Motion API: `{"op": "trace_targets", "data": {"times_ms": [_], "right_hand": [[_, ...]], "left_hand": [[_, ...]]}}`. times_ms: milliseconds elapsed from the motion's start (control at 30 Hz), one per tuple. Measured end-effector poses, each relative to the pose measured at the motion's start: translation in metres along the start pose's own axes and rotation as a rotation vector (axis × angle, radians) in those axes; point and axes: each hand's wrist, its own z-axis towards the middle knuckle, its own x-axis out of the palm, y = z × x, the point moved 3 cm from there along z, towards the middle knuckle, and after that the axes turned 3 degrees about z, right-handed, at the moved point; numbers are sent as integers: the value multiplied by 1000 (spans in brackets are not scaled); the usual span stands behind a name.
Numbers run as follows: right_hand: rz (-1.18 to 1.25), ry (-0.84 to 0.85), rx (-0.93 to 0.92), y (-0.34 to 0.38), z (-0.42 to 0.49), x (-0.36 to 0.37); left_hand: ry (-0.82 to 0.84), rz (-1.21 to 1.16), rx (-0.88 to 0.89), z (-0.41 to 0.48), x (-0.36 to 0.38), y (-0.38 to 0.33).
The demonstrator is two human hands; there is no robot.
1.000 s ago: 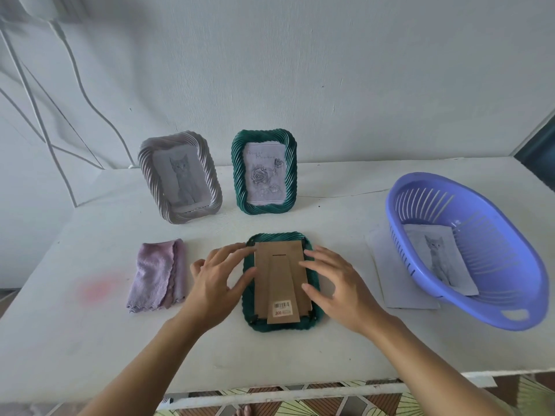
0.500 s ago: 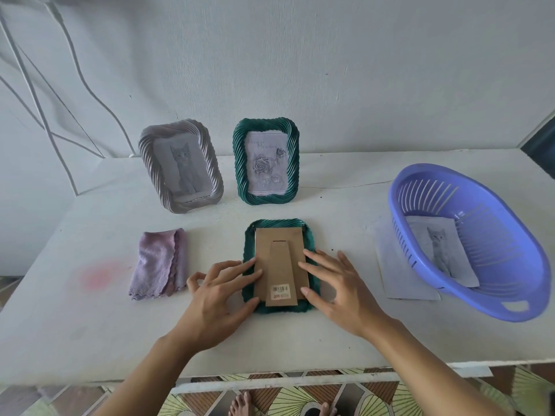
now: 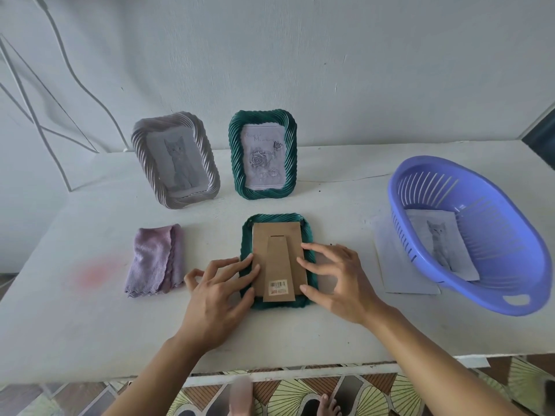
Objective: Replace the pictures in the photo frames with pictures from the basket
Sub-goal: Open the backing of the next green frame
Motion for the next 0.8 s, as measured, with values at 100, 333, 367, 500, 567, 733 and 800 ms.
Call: {"op": "trace_targets", "data": {"times_ms": [100, 333, 367, 500, 567, 733, 800], "right_hand": [[-1, 7, -1, 1, 0, 0], [-4, 22, 16, 1, 0, 1], [-6, 25, 22, 2, -1, 2], [-24, 51, 62, 6, -6, 10], [-18, 54, 71, 7, -7, 12], [-9, 51, 70, 5, -6, 13], [-13, 59, 56, 4, -6, 13]], "left_hand": [[-23, -14, -8, 0, 1, 0], [-62, -26, -34, 0, 4, -6], [-69, -28, -45, -1, 4, -7], [-87, -7, -49, -3, 5, -8], [-92, 2, -45, -3, 5, -8], [-105, 16, -42, -3, 3, -11], [-105, 17, -38, -3, 3, -11]]}}
